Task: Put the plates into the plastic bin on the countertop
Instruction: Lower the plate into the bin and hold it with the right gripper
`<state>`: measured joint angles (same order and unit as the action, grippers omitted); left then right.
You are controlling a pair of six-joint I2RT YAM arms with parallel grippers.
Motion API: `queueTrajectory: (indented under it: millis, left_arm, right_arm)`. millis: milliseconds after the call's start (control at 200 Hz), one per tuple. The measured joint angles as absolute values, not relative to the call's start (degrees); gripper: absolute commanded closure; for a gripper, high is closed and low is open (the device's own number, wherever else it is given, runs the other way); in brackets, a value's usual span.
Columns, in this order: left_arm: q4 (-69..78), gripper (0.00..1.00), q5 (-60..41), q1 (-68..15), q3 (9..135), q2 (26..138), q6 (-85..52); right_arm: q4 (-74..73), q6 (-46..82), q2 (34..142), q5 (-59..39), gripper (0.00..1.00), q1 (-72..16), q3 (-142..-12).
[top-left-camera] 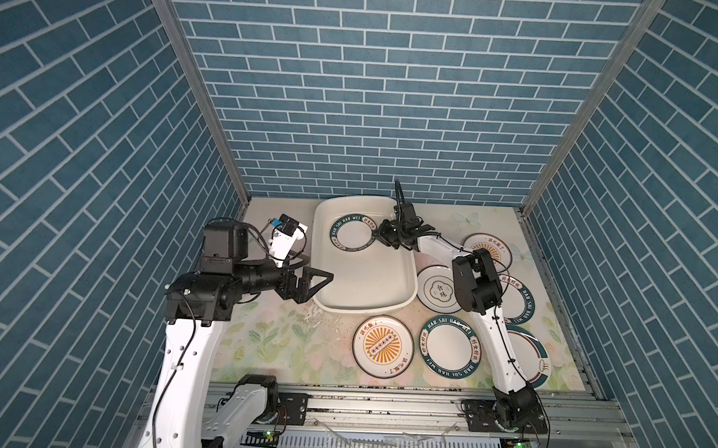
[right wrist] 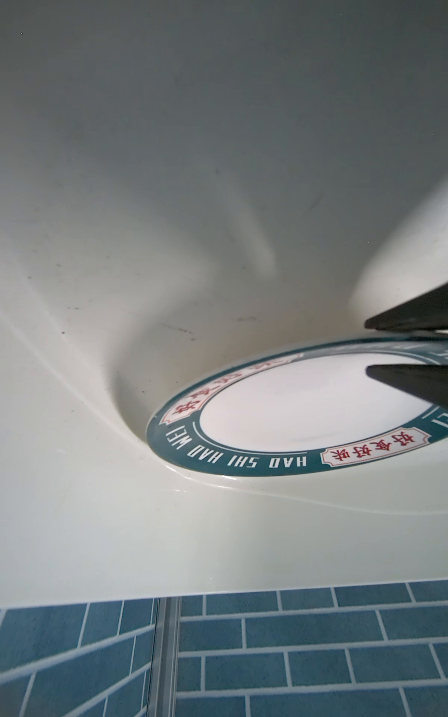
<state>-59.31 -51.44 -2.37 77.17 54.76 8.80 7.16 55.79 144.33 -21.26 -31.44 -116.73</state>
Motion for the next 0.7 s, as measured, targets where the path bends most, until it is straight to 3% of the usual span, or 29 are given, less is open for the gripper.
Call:
queueTrajectory:
  millis: [700]
  left_arm:
    - [-58.8, 0.01, -51.1, -2.3, 75.8, 53.1, 8.4]
  right_arm:
    - [7.1, 55.0, 143.6, -19.6, 0.63, -31.7, -114.3]
